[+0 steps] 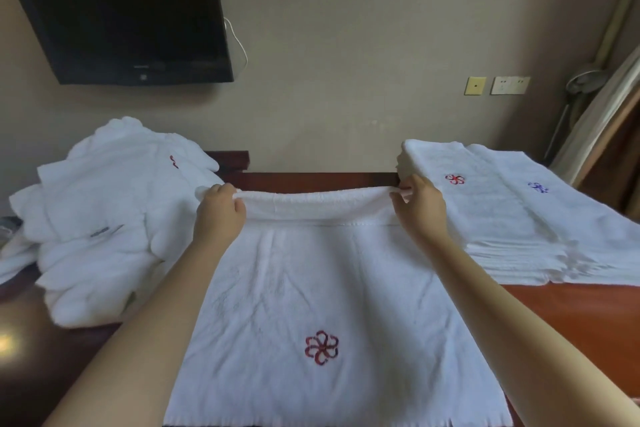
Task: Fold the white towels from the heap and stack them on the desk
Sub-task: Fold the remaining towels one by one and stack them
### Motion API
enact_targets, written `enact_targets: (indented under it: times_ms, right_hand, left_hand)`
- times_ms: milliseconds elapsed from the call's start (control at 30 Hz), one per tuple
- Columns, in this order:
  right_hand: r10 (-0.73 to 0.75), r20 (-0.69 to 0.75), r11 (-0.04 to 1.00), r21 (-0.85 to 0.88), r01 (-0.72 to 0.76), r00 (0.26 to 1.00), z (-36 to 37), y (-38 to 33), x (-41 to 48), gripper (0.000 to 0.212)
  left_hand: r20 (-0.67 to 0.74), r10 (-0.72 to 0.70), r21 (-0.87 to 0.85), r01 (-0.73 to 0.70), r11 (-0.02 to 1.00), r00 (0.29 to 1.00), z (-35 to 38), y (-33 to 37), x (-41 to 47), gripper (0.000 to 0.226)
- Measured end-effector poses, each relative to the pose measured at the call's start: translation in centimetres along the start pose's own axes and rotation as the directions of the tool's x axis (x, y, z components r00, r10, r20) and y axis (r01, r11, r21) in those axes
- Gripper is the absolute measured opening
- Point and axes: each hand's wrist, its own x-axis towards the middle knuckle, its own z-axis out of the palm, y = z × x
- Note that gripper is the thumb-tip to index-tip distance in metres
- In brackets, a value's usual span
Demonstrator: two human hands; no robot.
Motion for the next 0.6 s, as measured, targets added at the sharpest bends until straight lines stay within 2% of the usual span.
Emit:
enact_targets:
  times_ms: [233,367,600]
  right_hand:
    - [0.045,0.012,0.998,-0.047,-0.044,0.999,-0.4,1.2,-7.8,0.015]
    - [0.088,0.106,0.992,-0.101,-0.077,0.990,0.2,2.9,-10.9,0.013]
    - [0.092,0.139,0.985,-0.157,-0.070,0.986,0.6,3.9,-11.7,0.019]
  left_hand:
    - [0.023,-0.005,-0.084,0.007,0.996,1.000,0.2,-1.1,-7.0,0.008]
    - [0.083,-0.016,-0.013,0.017,1.000,0.996,1.0,-2.1,-10.6,0.012]
    - [0.128,0.021,0.106,-0.034,0.994,0.992,1.2,-2.4,-12.1,0.015]
